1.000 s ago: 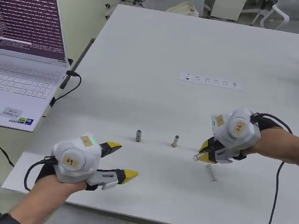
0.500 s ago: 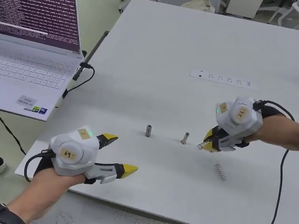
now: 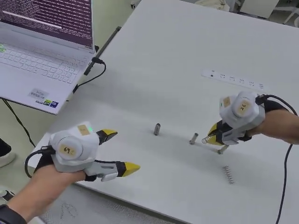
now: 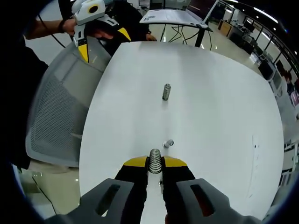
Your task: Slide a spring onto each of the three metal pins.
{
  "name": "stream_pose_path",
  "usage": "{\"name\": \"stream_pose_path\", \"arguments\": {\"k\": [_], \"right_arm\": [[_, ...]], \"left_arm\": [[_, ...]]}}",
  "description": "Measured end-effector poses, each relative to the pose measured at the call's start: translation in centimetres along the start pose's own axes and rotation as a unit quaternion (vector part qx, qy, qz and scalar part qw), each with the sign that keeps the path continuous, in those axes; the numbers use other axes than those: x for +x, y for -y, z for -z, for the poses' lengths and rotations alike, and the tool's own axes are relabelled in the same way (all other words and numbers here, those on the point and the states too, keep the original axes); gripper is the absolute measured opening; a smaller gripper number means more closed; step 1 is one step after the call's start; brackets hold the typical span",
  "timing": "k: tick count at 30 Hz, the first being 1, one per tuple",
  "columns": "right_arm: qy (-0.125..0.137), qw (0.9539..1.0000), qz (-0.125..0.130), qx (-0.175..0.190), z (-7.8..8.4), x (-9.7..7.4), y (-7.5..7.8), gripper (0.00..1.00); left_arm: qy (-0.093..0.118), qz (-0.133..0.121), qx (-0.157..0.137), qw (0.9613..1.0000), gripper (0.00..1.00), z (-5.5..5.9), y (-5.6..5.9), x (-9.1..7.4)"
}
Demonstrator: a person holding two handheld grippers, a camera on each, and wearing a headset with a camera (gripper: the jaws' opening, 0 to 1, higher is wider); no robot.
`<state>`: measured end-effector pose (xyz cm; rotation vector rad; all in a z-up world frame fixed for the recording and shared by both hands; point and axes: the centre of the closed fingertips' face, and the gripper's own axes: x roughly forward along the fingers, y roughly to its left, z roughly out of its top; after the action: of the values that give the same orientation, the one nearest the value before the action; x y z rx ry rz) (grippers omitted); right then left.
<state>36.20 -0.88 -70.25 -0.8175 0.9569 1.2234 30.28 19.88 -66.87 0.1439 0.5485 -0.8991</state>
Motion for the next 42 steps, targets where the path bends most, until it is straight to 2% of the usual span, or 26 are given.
{"name": "stream_pose_path", "arguments": {"k": [5, 15, 35, 42], "right_arm": [[-0.004, 1.0000, -0.001, -0.005, -0.3, 0.3, 0.7, 0.08], [-0.017, 0.9996, -0.003, -0.020, -1.2, 0.6, 1.2, 0.08], [-0.039, 0.9981, -0.021, -0.042, -1.2, 2.1, 1.8, 0.09], [-0.046, 0.9974, -0.028, -0.048, -1.1, 2.5, 1.7, 0.09]], "left_arm": [[0.000, -0.003, -0.004, 1.0000, 0.65, 0.1, -0.2, -0.2], [0.001, -0.011, -0.010, 0.9999, 0.65, 0.3, -0.6, -0.7], [-0.001, -0.022, -0.022, 0.9995, 0.63, 0.7, -1.5, -1.2], [-0.002, -0.022, -0.027, 0.9994, 0.62, 0.7, -1.5, -1.2]]}}
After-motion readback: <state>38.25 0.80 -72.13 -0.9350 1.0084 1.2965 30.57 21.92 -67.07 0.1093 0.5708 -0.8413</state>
